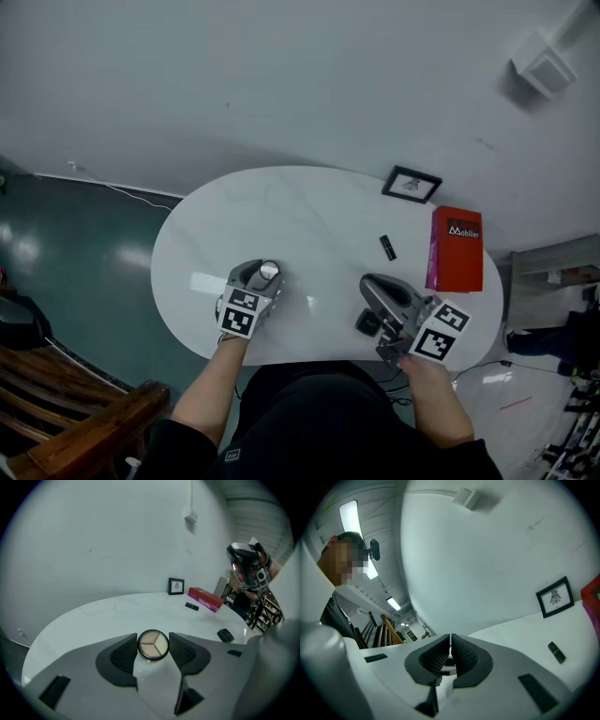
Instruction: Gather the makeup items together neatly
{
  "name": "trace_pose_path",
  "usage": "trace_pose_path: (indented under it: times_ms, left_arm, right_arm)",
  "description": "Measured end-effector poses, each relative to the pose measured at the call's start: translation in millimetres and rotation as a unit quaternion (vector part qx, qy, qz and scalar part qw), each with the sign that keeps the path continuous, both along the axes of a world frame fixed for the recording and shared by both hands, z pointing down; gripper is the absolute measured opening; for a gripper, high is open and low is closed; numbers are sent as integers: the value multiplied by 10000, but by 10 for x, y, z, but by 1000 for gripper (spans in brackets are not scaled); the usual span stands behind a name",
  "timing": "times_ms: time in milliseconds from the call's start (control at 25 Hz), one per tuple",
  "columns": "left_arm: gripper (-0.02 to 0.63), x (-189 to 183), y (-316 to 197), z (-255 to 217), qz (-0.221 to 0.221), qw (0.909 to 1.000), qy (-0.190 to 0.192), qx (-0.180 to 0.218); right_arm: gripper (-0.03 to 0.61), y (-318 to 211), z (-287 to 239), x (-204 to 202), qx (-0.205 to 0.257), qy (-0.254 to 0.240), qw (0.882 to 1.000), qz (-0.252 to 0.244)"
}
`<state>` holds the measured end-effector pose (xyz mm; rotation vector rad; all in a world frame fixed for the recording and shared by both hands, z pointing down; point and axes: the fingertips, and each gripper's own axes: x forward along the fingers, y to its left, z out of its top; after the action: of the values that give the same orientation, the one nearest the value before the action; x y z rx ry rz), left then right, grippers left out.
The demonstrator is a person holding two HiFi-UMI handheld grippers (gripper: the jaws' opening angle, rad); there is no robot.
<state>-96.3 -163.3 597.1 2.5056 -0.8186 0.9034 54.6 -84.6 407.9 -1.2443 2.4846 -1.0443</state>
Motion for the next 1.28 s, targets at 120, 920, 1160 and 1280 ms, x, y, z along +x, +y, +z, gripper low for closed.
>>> trace_pose_path:
  times_ms: [120,920,1160,1280]
  left_arm:
    - [218,151,-85,-94,67,9999,31,86]
    - [219,718,-179,344,718,9967,-168,326]
    - [219,792,-122,449,903,9948,-159,444]
    - [219,809,-143,479,847,9953,-176,437]
  right_arm:
    - [37,20,53,87,-47,-45,9999,92]
    - [37,189,374,343,-437,-100,9978,485]
    - [37,339,428,447,-542,-12,9964,654]
    - [37,402,413,443,-553,33,9962,670]
